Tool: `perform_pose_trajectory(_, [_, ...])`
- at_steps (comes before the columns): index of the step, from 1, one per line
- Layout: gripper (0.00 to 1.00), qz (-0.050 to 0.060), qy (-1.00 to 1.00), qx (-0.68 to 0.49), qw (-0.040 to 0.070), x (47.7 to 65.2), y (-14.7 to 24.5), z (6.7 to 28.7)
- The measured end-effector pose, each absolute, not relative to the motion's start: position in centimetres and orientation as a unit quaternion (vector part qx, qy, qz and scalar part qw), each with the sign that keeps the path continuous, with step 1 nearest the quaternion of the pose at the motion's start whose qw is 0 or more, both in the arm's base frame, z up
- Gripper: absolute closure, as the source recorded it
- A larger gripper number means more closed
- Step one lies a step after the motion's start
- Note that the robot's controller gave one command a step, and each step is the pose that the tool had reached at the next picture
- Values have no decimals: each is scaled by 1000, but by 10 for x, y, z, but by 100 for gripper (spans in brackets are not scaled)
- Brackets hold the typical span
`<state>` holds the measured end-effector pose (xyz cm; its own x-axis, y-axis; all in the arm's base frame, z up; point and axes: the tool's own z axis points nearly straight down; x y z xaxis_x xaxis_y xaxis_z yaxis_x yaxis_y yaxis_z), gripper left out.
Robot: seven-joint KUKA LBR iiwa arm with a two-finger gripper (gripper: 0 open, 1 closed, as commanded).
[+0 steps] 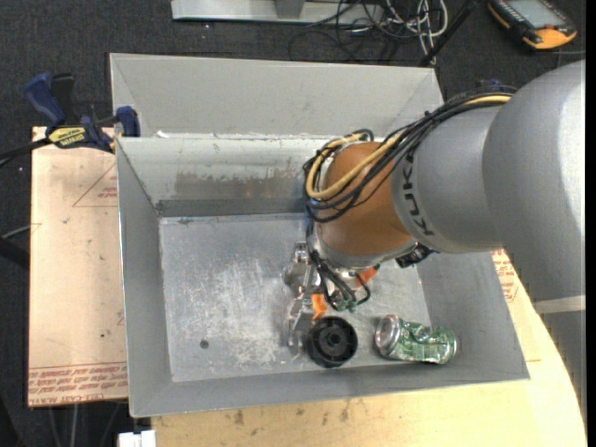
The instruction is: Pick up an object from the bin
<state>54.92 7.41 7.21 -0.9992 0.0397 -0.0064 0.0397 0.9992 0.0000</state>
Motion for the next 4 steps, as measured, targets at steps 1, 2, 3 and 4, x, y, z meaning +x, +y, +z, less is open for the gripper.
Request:
perform_pose_trajectory(1, [0,3,999,40,3,544,44,72])
perform_pose_trajectory(2, [100,0,998,68,8,529,46,75])
perform_pose_trajectory(3, [100,0,998,69,8,529,46,75])
perform_pose_trajectory(4, [100,0,998,69,6,529,46,77])
